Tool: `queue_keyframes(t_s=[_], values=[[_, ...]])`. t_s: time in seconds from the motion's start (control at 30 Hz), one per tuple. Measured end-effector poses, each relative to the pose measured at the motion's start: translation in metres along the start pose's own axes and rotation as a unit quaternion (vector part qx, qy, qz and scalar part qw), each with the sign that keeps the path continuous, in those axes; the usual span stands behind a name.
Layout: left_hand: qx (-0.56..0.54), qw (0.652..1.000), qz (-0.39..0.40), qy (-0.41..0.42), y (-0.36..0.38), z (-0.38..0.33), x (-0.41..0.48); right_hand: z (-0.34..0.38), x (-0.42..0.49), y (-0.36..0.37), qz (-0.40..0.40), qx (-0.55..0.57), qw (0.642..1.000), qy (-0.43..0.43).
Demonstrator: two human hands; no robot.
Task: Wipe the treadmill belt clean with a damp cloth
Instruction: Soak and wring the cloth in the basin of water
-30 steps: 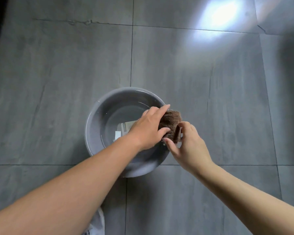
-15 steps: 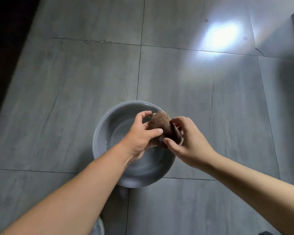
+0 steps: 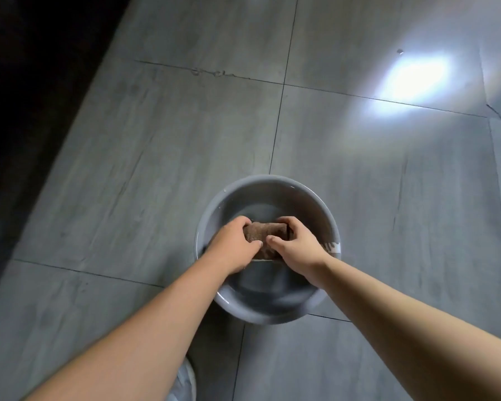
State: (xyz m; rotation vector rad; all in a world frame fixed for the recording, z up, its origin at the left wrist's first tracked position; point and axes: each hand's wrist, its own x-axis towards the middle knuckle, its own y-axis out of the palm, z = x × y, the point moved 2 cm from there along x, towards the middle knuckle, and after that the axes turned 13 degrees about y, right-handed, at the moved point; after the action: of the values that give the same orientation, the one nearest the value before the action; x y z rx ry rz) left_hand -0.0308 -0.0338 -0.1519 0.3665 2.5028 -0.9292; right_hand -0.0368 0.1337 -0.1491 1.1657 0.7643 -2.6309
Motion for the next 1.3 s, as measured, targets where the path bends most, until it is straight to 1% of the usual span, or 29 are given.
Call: queue_keyframes(t_s=[0.07,0.2,0.27,0.37,0.5,0.6,0.7,0.77,0.87,0.93,1.0,1.07,1.13,1.23,1.3], values=[[0.030,1.000,-0.005,-0.009,0.006,0.007,0.003,-0.005,0.010,0.010,-0.016,-0.024,1.000,0.003],[0.054,0.998,-0.014,-0.019,0.019,0.017,0.009,-0.015,0.026,0.019,-0.040,-0.063,0.997,0.013],[0.045,0.998,-0.023,-0.032,0.024,0.019,0.013,-0.019,0.031,0.020,-0.047,-0.074,0.996,0.024],[0.023,0.998,-0.036,-0.055,0.032,0.022,0.017,-0.024,0.039,0.021,-0.061,-0.074,0.995,0.030],[0.046,0.995,-0.049,-0.070,0.037,0.024,0.019,-0.027,0.046,0.022,-0.091,-0.045,0.994,0.051],[0.046,0.995,-0.045,-0.076,0.039,0.024,0.020,-0.027,0.047,0.024,-0.101,-0.055,0.992,0.055],[-0.033,0.994,-0.062,-0.080,0.033,0.021,0.014,-0.025,0.041,0.021,-0.070,-0.004,0.996,0.049],[-0.131,0.987,-0.067,-0.067,0.028,0.014,0.007,-0.021,0.031,0.013,-0.045,0.046,0.997,0.046],[-0.299,0.948,-0.097,-0.046,0.024,0.007,-0.003,-0.007,0.011,0.000,0.013,0.125,0.990,0.057],[-0.362,0.925,-0.116,-0.026,0.023,-0.004,-0.009,0.006,-0.006,-0.007,0.054,0.175,0.980,0.071],[-0.388,0.913,-0.128,-0.008,0.025,-0.016,-0.013,0.018,-0.020,-0.010,0.056,0.176,0.981,0.060],[-0.385,0.911,-0.149,-0.003,0.028,-0.023,-0.017,0.021,-0.027,-0.009,0.019,0.149,0.989,0.019],[-0.343,0.920,-0.187,-0.013,0.029,-0.026,-0.019,0.021,-0.030,-0.001,-0.015,0.135,0.991,-0.011],[-0.263,0.939,-0.220,-0.029,0.028,-0.030,-0.021,0.019,-0.028,0.012,-0.044,0.129,0.991,-0.015],[-0.224,0.949,-0.220,-0.028,0.026,-0.032,-0.021,0.017,-0.024,0.018,-0.056,0.119,0.991,-0.017]])
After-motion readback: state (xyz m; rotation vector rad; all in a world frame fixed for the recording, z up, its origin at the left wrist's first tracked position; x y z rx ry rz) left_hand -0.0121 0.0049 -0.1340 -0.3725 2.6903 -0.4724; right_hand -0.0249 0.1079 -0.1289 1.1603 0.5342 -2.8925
